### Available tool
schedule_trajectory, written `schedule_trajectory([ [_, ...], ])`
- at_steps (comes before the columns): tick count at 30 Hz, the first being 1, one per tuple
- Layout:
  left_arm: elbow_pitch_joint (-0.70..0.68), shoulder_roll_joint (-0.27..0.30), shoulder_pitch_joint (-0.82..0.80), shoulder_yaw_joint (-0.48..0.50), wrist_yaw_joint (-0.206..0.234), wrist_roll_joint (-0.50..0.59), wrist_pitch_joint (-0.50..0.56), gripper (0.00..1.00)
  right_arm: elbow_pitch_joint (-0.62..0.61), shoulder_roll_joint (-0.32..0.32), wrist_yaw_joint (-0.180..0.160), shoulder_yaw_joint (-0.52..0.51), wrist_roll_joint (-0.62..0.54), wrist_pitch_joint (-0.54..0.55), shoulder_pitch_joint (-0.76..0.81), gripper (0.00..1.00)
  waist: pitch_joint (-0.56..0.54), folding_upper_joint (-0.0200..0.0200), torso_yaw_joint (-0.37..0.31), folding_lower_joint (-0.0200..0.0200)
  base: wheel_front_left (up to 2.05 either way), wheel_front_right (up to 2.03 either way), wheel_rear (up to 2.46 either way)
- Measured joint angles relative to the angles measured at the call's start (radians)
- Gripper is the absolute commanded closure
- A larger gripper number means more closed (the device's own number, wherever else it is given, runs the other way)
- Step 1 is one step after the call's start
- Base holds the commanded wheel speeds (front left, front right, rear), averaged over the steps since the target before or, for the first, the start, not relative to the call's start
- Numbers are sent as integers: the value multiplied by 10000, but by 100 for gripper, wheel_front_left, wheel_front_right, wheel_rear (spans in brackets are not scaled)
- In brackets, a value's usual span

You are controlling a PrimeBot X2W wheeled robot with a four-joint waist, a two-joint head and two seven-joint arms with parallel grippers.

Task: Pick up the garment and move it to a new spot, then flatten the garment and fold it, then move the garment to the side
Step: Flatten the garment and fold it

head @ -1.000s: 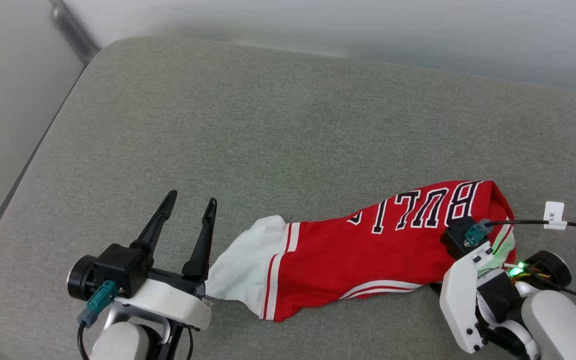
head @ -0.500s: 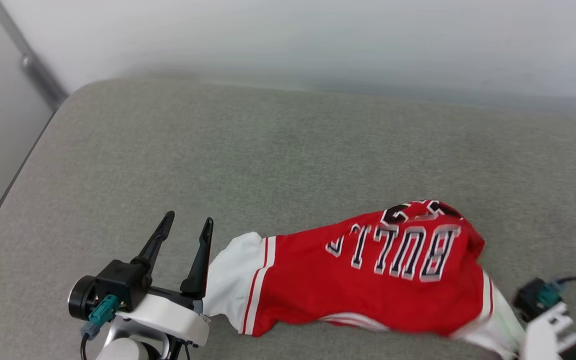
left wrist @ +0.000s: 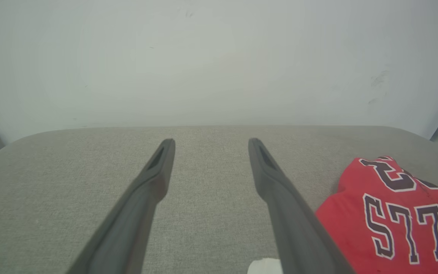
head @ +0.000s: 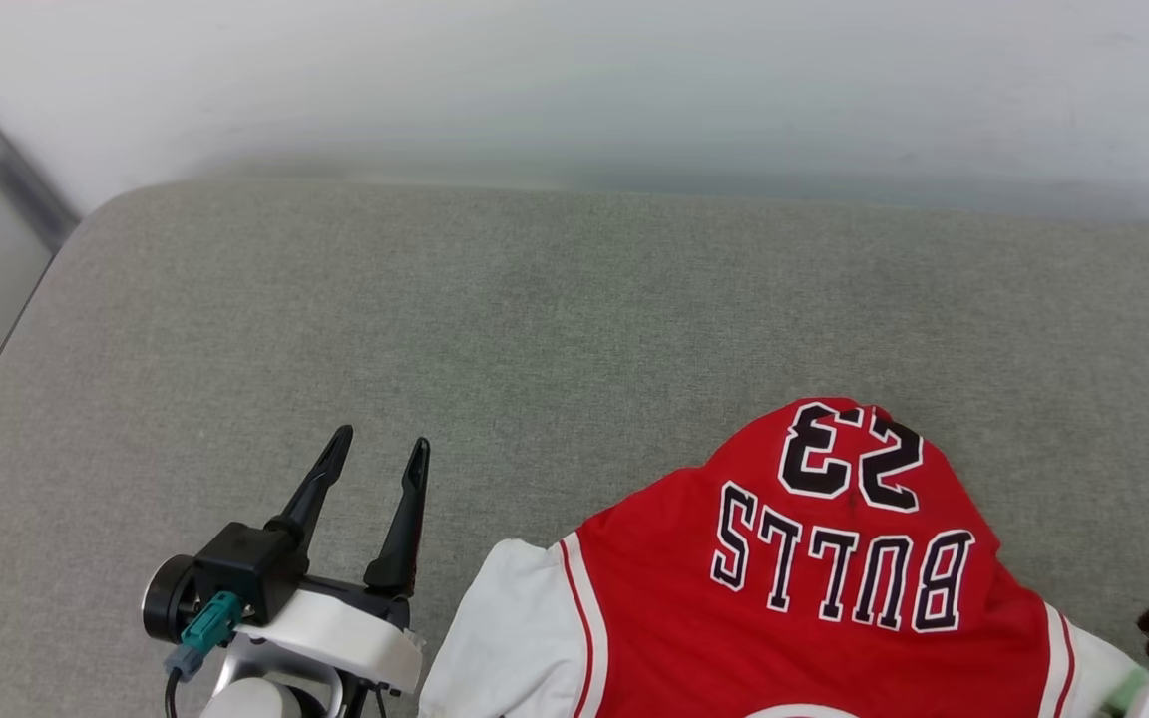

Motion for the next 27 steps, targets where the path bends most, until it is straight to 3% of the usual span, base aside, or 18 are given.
schedule_trajectory([
  [12,-128,-15,168,-82,-48,-29,0,0,-1843,1755,0,-1223,-58,-3659,-701,0,-629,0,-488,0,0,0,0],
  [19,-439,-58,275,-637,-75,-267,88,0,-2546,3283,0,-1946,-558,-5810,-381,0,-799,0,-889,-2,0,0,0],
  [23,-800,-38,8,-1499,-82,-807,945,0,-2775,3983,-2,-2259,-932,-6677,-394,0,-713,0,-1176,-2,0,0,0],
  [27,-1009,226,-892,-2569,-90,-1536,2917,0,-2899,4358,-2,-2591,-1243,-7076,-511,0,-495,0,-1518,-1,0,0,0],
])
